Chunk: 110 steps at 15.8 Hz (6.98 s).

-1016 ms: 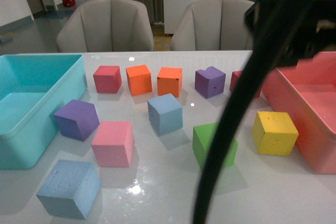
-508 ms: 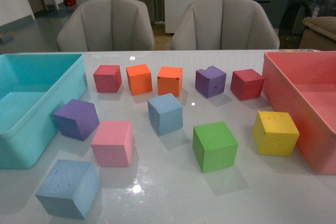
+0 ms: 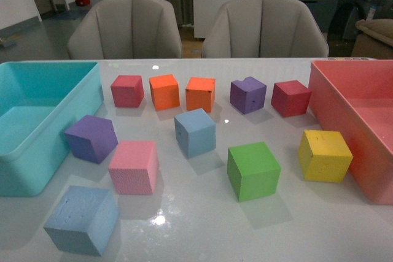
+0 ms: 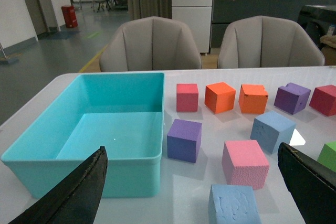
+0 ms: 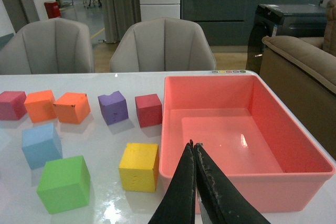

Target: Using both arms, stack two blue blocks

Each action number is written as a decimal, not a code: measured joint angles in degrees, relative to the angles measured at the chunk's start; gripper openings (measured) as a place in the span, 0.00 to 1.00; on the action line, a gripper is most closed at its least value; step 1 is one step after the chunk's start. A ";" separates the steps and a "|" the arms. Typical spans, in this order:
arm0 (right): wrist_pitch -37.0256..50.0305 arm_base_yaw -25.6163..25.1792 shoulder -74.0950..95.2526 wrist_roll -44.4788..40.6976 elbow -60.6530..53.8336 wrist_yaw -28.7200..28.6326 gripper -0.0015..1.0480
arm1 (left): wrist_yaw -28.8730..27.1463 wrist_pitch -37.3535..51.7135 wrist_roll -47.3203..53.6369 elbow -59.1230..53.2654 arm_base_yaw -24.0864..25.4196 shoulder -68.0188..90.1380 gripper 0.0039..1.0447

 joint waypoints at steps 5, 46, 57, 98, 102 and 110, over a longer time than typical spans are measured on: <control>-4.81 0.00 -8.17 -0.02 -2.49 0.00 0.02 | 0.00 -0.04 0.00 0.00 0.00 0.00 0.94; -27.71 0.00 -30.77 -0.04 -2.45 -0.02 0.94 | -3.10 5.29 -1.97 7.04 -12.00 29.00 0.94; -27.71 0.00 -30.77 -0.04 -2.45 -0.02 0.94 | -1.33 25.55 -10.10 23.63 -14.69 89.94 0.94; -27.69 0.00 -30.77 -0.04 -2.45 -0.02 0.94 | -11.74 -7.10 -7.41 87.82 -27.91 123.14 0.38; -27.69 0.00 -30.77 -0.04 -2.45 -0.02 0.94 | -11.39 -9.27 -8.76 90.12 -26.77 125.15 0.38; -27.69 0.00 -30.77 -0.04 -2.45 -0.02 0.94 | -10.93 -9.60 -9.79 90.44 -26.01 127.27 0.90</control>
